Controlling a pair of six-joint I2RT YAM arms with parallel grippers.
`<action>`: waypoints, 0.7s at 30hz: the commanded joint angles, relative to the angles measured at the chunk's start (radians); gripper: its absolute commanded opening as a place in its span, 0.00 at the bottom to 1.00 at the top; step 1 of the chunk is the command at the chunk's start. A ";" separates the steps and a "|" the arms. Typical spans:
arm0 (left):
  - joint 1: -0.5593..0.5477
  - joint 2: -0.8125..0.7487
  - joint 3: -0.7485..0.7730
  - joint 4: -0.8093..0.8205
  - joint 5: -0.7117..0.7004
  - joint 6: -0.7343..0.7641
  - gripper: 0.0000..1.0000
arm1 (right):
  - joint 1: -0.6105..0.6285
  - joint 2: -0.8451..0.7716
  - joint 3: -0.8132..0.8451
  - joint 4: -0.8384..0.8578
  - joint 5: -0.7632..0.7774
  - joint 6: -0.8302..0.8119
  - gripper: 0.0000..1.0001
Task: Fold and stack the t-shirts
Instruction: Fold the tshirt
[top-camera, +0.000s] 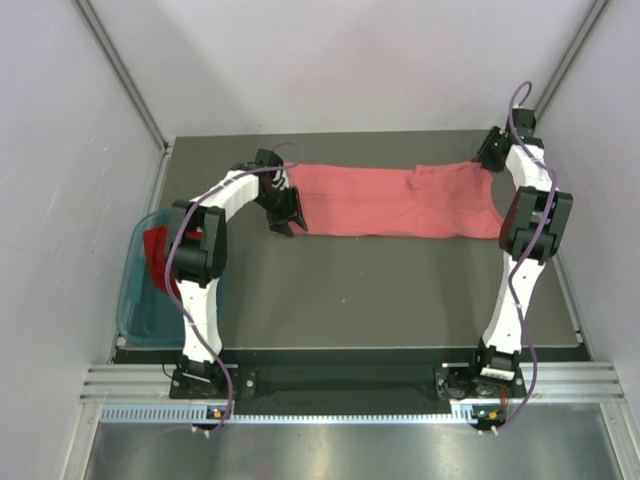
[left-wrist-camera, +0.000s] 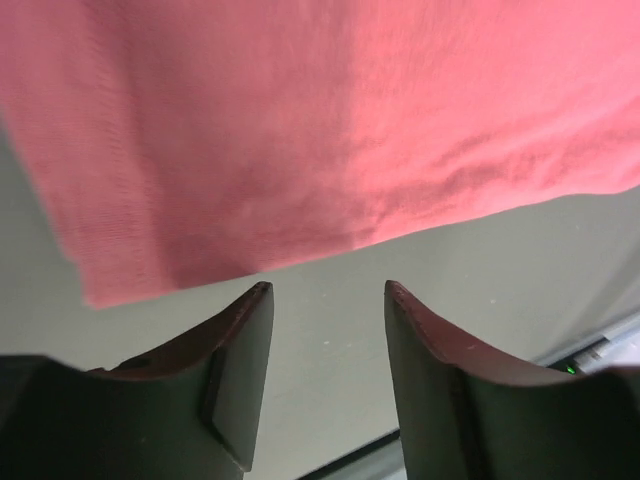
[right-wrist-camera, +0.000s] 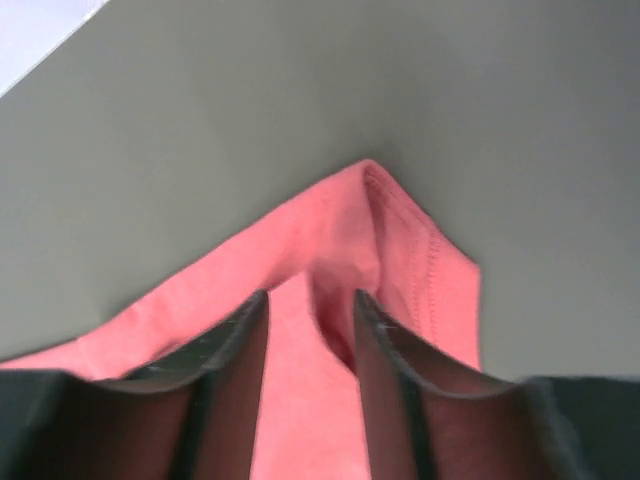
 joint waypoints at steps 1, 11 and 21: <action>0.016 -0.060 0.086 -0.068 -0.117 0.039 0.55 | -0.010 -0.091 0.056 -0.096 0.058 0.001 0.41; 0.075 -0.092 0.052 -0.085 -0.134 -0.015 0.76 | -0.085 -0.485 -0.359 -0.262 0.010 0.062 0.64; 0.078 -0.068 0.031 -0.084 -0.191 -0.085 0.72 | -0.150 -0.864 -1.043 -0.009 -0.145 0.219 0.66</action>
